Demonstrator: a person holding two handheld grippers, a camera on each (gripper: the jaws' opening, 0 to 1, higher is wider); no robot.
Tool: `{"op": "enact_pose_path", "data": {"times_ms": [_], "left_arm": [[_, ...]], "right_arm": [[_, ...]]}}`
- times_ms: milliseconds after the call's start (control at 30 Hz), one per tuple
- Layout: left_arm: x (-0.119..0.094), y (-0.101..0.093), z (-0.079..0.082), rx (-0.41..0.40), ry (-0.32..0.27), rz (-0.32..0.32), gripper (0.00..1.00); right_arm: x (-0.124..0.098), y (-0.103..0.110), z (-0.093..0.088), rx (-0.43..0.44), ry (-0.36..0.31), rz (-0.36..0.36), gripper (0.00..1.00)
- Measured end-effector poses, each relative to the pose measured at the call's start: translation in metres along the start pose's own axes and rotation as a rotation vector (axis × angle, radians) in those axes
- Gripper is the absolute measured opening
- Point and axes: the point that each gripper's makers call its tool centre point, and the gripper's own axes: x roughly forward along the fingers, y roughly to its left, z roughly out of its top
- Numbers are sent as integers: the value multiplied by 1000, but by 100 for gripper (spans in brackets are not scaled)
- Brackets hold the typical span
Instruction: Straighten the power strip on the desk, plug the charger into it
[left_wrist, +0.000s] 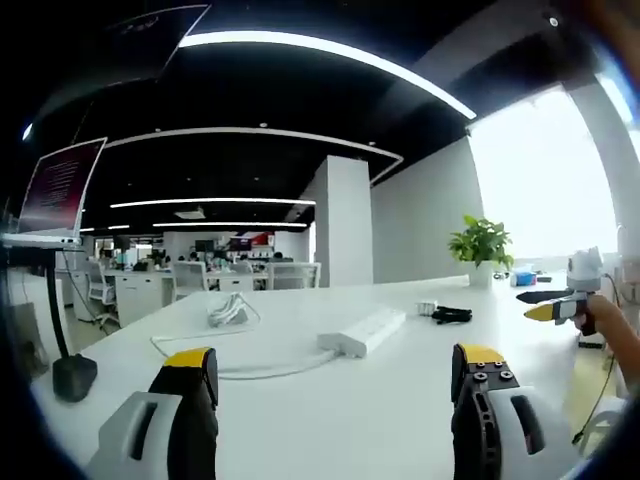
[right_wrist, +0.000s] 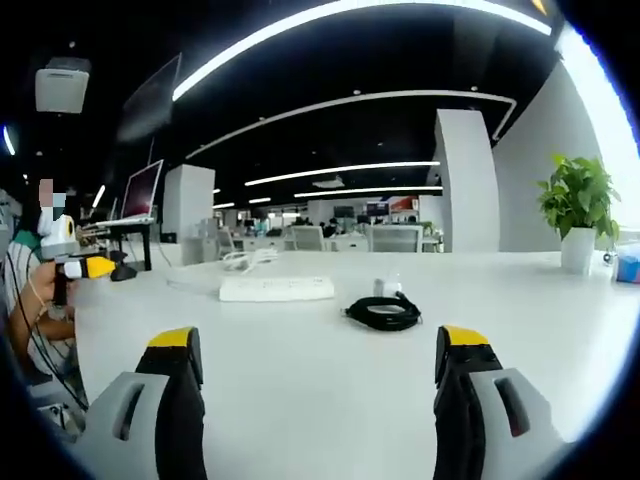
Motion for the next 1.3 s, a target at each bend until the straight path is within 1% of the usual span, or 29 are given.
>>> {"op": "enact_pose_path", "data": {"times_ms": [133, 300, 600, 867, 1133, 1233, 1300], "left_arm": [[2, 0, 1, -8, -13, -6, 99], [3, -2, -3, -20, -8, -11, 99], [7, -9, -7, -12, 9, -28, 99], [11, -10, -11, -10, 23, -36, 99], [17, -2, -11, -6, 31, -21, 99], [23, 2, -7, -1, 21, -18, 99], [28, 3, -5, 6, 20, -24, 99]], "right_arm": [[0, -2, 3, -10, -2, -9, 96], [0, 0, 0, -28, 20, 0, 96], [7, 2, 2, -20, 10, 12, 94], [12, 10, 4, -24, 15, 39, 94], [20, 13, 18, -36, -5, 48, 94], [30, 15, 27, -61, -25, 64, 93], [39, 15, 30, -79, -28, 74, 92]]}}
